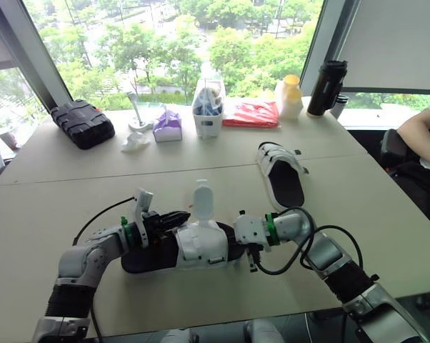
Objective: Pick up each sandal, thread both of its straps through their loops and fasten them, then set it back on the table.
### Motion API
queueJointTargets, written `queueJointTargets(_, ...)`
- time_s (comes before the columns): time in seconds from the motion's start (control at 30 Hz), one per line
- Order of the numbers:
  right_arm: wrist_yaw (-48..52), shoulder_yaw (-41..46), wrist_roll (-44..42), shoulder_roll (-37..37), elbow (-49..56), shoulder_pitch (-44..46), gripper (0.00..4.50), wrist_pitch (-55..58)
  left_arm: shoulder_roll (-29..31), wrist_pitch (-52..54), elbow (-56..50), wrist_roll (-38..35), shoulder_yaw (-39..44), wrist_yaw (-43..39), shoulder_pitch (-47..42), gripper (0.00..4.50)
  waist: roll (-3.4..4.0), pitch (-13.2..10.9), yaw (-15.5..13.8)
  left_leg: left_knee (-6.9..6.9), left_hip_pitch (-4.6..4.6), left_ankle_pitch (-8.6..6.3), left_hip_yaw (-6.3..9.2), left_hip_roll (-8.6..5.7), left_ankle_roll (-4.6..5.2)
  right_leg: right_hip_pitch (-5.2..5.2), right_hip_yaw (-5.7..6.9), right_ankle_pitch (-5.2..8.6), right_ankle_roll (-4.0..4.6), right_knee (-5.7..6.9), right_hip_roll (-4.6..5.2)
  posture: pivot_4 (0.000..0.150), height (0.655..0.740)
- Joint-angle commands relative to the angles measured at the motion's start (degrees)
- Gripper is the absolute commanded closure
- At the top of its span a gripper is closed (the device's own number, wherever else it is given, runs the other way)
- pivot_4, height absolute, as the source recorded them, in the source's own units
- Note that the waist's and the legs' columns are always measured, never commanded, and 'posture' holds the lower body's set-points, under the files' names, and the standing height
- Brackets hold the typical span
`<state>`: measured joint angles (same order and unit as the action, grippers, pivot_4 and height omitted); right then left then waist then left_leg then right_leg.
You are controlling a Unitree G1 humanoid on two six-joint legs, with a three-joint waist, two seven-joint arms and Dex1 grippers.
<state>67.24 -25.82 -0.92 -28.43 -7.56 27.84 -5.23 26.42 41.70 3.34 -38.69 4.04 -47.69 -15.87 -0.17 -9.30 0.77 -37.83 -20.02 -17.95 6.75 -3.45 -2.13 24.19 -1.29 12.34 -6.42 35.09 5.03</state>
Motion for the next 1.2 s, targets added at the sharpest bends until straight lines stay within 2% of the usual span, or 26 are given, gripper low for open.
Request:
queueJointTargets(0.03, 0.8, -1.9, 2.7, -0.9, -2.2, -1.3, 4.50, 1.3, 1.1, 0.7, 3.1, 3.8, -0.4, 2.7, 2.3, 2.05, 0.02, 0.0, 0.0, 0.01, 0.01, 0.00, 0.00, 0.00, 0.00, 0.00, 0.00, 0.00, 0.00, 0.00, 0.00, 0.150, 0.7400)
queueJointTargets(0.17, 0.7, -2.0, 2.7, -0.8, -2.4, -1.1, 4.50, 1.1, 1.4, -1.0, 4.4, 5.8, 0.9, 6.3, 1.8, 0.04, 0.04, 0.0, 0.0, 0.08, 0.17, 0.00, 0.00, 0.02, 0.00, -0.14, 0.00, 0.01, -0.01, 0.00, 0.00, 0.150, 0.7400)
queueJointTargets(0.27, 0.6, -2.1, 2.7, -0.9, -2.5, -1.2, 4.50, 1.0, 2.0, -3.2, 4.8, 8.1, 1.1, 8.5, 1.8, 0.04, 0.03, 0.0, 0.2, 0.47, 0.78, 0.00, 0.00, 0.03, 0.00, -0.69, -0.01, 0.33, -0.17, -0.17, 0.01, 0.150, 0.7400)
queueJointTargets(0.5, 0.4, -2.1, 2.7, -0.9, -2.7, -1.1, 4.50, 0.9, 4.9, -9.0, 2.9, 15.4, -1.7, 9.7, 3.2, 0.04, 0.02, 0.1, 0.2, 0.69, 0.80, 0.00, 0.00, 0.05, -0.01, -0.63, -0.02, 0.19, -0.12, -0.25, 0.00, 0.150, 0.7400)
queueJointTargets(0.6, 0.4, -2.1, 2.7, -0.8, -2.7, -1.1, 4.50, 1.0, 4.7, -11.8, 2.5, 16.1, -0.8, 9.7, 2.2, 0.04, 0.01, 0.1, 0.2, 0.69, 0.79, 0.00, 0.00, 0.06, -0.02, -0.63, -0.03, 0.20, -0.12, -0.26, 0.01, 0.150, 0.7400)
queueJointTargets(0.7, 0.3, -2.2, 2.7, -0.7, -2.5, -1.1, 4.50, 1.1, 2.5, -11.8, 2.4, 12.7, 2.3, 9.7, -0.6, 0.04, -0.04, 0.0, 0.1, 0.69, 0.75, 0.00, 0.02, 0.06, -0.02, -0.61, -0.01, 0.19, -0.13, -0.26, 0.00, 0.150, 0.7400)
queueJointTargets(0.87, 0.4, -2.1, 2.8, -0.6, -2.8, -0.9, 4.50, 0.9, -3.1, -0.7, 4.7, -3.4, 11.7, 8.2, -9.5, 0.04, -0.48, -0.2, 0.0, 0.62, 0.64, 0.03, 0.15, 0.06, -0.06, -0.54, 0.11, 0.17, -0.13, -0.23, 0.00, 0.150, 0.7400)
queueJointTargets(0.93, 0.5, -2.0, 2.8, -0.5, -3.0, -0.7, 4.50, 0.9, -3.8, 3.9, 7.6, -7.4, 13.6, 6.9, -12.3, 0.04, -0.53, -0.2, 0.1, 0.61, 0.63, 0.04, 0.22, 0.06, -0.08, -0.55, 0.18, 0.17, -0.12, -0.22, -0.02, 0.150, 0.7400)
queueJointTargets(1.07, 0.5, -1.9, 2.9, -0.6, -3.0, -0.6, 4.50, 0.9, -3.3, 10.6, 11.0, -9.9, 12.6, 4.5, -15.2, 0.04, -0.50, -0.2, 0.4, 0.67, 0.67, 0.04, 0.14, 0.01, -0.08, -0.54, 0.13, 0.17, -0.12, -0.24, -0.01, 0.150, 0.7400)
queueJointTargets(1.2, 0.4, -1.9, 2.9, -0.5, -3.0, -0.5, 4.50, 1.0, -0.6, 15.9, 12.7, -8.0, 7.0, -0.5, -16.0, 0.04, -0.59, -0.3, 0.3, 0.67, 0.63, 0.04, 0.17, -0.07, -0.08, -0.51, 0.13, 0.16, -0.11, -0.24, -0.02, 0.150, 0.7400)
